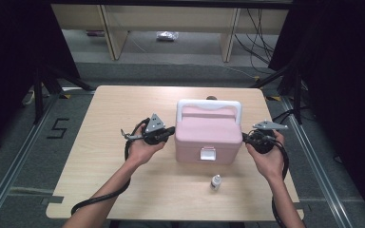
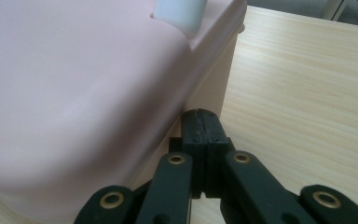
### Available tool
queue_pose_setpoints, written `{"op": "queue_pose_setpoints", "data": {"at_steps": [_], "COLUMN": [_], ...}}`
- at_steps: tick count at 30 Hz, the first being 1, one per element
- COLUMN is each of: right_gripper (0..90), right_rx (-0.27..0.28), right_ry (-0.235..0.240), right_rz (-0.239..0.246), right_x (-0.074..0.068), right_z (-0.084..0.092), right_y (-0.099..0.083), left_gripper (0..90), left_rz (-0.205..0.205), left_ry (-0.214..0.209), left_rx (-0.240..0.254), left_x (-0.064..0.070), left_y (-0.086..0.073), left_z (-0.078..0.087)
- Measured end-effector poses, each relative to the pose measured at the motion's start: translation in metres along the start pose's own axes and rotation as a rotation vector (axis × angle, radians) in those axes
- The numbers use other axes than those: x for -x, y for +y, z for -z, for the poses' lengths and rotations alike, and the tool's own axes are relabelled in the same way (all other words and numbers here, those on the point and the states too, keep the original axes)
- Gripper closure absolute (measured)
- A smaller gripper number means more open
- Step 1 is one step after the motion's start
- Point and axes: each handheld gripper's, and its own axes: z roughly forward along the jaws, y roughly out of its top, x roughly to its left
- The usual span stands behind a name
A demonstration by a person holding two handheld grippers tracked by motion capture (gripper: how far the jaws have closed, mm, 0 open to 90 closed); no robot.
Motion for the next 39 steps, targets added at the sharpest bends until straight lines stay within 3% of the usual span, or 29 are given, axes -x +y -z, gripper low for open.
{"op": "queue_pose_setpoints", "data": {"at_steps": [1, 2, 4, 5, 9, 10, 12, 13, 14, 18, 20, 22, 23, 24, 25, 26, 28, 29, 30, 33, 34, 36, 37, 38, 39], "right_gripper": [90.0, 90.0, 90.0, 90.0, 90.0, 90.0, 89.1, 88.3, 87.2, 82.1, 80.0, 78.5, 77.8, 77.0, 76.4, 75.8, 74.1, 73.3, 72.1, 70.2, 70.2, 69.8, 69.8, 69.6, 69.5], "right_rx": [-0.018, -0.008, -0.004, -0.014, -0.003, -0.005, 0.004, 0.004, 0.013, 0.032, 0.043, 0.054, 0.052, 0.061, 0.059, 0.058, 0.063, 0.067, 0.068, 0.083, 0.077, 0.089, 0.081, 0.09, 0.093], "right_ry": [0.003, 0.011, -0.005, -0.012, -0.019, -0.013, -0.019, -0.019, -0.024, -0.049, -0.085, -0.098, -0.104, -0.107, -0.096, -0.106, -0.097, -0.108, -0.11, -0.113, -0.11, -0.125, -0.114, -0.111, -0.11], "right_rz": [-0.042, -0.01, -0.006, -0.035, -0.001, -0.039, -0.035, -0.026, -0.061, -0.03, -0.049, -0.066, -0.037, -0.042, -0.079, -0.047, -0.084, -0.051, -0.09, -0.046, -0.081, -0.043, -0.087, -0.067, -0.089], "right_x": [-0.002, 0.002, 0.003, 0.001, 0.006, 0.004, 0.006, 0.008, 0.006, 0.012, 0.011, 0.011, 0.013, 0.013, 0.01, 0.012, 0.007, 0.009, 0.006, 0.008, 0.005, 0.007, 0.004, 0.006, 0.004], "right_z": [0.001, 0.001, 0.002, 0.003, 0.004, 0.004, 0.006, 0.007, 0.009, 0.017, 0.02, 0.023, 0.025, 0.026, 0.027, 0.029, 0.032, 0.033, 0.033, 0.035, 0.037, 0.037, 0.038, 0.039, 0.039], "right_y": [0.0, -0.001, -0.001, -0.001, -0.002, -0.003, -0.003, -0.002, -0.002, -0.001, -0.002, -0.004, -0.005, -0.006, -0.007, -0.008, -0.01, -0.011, -0.011, -0.012, -0.011, -0.012, -0.012, -0.013, -0.014], "left_gripper": [90.0, 90.0, 90.0, 90.0, 90.0, 90.0, 88.7, 85.6, 83.0, 71.8, 65.7, 60.2, 57.6, 54.9, 53.0, 51.0, 48.7, 47.4, 46.3, 45.4, 45.6, 46.0, 46.5, 46.7, 47.0], "left_rz": [0.001, 0.002, 0.001, 0.001, 0.007, 0.001, 0.007, 0.018, 0.024, 0.045, 0.061, 0.102, 0.125, 0.135, 0.148, 0.169, 0.197, 0.221, 0.234, 0.241, 0.242, 0.238, 0.227, 0.224, 0.225], "left_ry": [-0.003, -0.003, -0.011, -0.006, -0.004, -0.005, -0.001, 0.004, 0.006, 0.049, 0.067, 0.07, 0.074, 0.072, 0.068, 0.062, 0.056, 0.053, 0.044, 0.032, 0.034, 0.03, 0.026, 0.027, 0.031], "left_rx": [0.002, 0.003, 0.007, 0.003, 0.006, 0.007, 0.017, 0.029, 0.044, 0.063, 0.081, 0.109, 0.121, 0.134, 0.144, 0.158, 0.181, 0.194, 0.201, 0.221, 0.228, 0.232, 0.23, 0.229, 0.226], "left_x": [0.001, 0.001, 0.002, 0.003, 0.004, 0.004, 0.003, 0.002, -0.001, -0.007, -0.009, -0.01, -0.01, -0.011, -0.011, -0.011, -0.011, -0.011, -0.011, -0.009, -0.008, -0.006, -0.005, -0.005, -0.005], "left_y": [0.0, 0.0, 0.0, 0.0, 0.001, 0.002, 0.002, 0.002, 0.002, 0.002, 0.003, 0.004, 0.005, 0.006, 0.007, 0.009, 0.012, 0.014, 0.016, 0.022, 0.025, 0.031, 0.036, 0.038, 0.043], "left_z": [-0.001, -0.001, -0.003, -0.003, -0.006, -0.007, -0.007, -0.005, -0.002, 0.016, 0.026, 0.034, 0.038, 0.041, 0.044, 0.046, 0.051, 0.051, 0.052, 0.053, 0.052, 0.049, 0.047, 0.044, 0.041]}}
